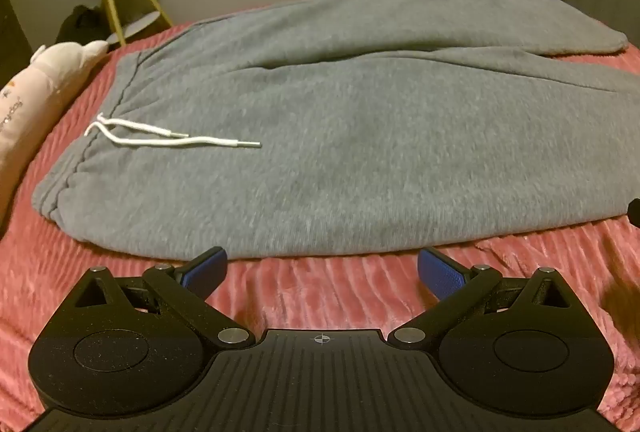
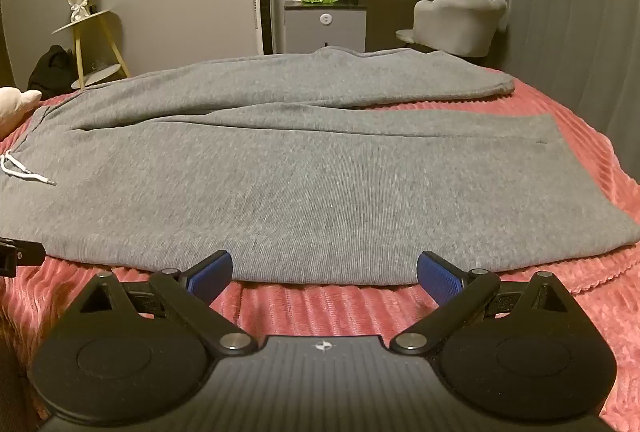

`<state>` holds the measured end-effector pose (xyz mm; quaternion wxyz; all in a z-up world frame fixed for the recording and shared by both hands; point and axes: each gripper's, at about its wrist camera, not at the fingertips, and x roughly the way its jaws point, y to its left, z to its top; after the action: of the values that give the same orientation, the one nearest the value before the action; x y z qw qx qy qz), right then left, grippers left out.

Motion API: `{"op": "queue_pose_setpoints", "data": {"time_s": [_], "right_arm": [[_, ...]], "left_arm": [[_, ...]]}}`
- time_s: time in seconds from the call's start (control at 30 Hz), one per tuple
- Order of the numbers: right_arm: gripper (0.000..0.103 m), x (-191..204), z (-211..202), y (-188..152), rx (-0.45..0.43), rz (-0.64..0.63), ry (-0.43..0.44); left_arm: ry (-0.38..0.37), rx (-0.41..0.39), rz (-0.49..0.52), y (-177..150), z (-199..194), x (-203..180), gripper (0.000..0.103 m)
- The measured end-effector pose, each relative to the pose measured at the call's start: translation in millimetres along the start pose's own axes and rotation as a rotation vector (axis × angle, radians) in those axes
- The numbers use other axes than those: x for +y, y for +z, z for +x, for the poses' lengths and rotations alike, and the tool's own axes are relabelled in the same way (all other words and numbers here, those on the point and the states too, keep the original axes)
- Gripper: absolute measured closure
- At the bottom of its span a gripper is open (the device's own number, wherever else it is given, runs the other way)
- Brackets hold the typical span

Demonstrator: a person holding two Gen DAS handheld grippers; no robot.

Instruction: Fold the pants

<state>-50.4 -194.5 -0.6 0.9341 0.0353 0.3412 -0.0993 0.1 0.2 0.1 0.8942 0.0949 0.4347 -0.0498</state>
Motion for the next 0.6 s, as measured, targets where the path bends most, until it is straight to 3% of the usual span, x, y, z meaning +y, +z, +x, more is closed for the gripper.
{"op": "queue_pose_setpoints", "data": {"time_s": [0.6], "right_arm": [[0.004, -0.9, -0.7, 0.3, 0.006, 0.001, -0.009]], "left_arm": [[0.001, 0.003, 0.000, 0.0, 0.0, 0.0, 0.000]]}}
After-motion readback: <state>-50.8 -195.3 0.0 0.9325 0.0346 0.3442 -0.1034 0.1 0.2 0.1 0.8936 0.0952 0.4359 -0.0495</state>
